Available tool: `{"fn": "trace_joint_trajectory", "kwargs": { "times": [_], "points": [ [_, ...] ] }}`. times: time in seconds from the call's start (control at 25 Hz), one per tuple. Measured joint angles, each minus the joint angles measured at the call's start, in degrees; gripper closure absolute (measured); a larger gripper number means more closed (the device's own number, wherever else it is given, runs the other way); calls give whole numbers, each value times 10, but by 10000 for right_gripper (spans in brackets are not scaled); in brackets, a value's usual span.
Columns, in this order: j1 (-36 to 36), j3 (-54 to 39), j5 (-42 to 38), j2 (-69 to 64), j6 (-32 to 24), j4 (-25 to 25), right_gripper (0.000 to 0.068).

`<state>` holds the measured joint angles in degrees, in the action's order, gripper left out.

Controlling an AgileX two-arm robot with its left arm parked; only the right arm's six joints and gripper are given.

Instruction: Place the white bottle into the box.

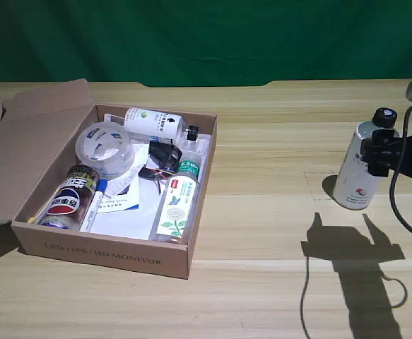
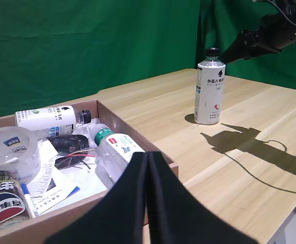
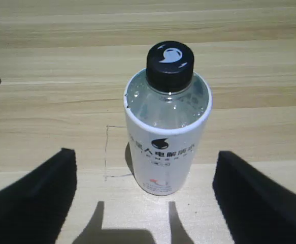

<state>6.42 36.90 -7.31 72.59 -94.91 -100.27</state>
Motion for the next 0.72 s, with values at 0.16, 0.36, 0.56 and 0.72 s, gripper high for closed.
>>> {"fn": "trace_joint_trajectory", "kwargs": {
  "times": [0.16, 0.36, 0.56, 0.72],
  "points": [
    [0, 7, -3, 4, -2, -2, 43],
    [0, 10, -1, 4, -3, -2, 60],
    [0, 14, -1, 25, -11, -2, 61],
    [0, 30, -1, 64, -13, -2, 61]
  ]
}}
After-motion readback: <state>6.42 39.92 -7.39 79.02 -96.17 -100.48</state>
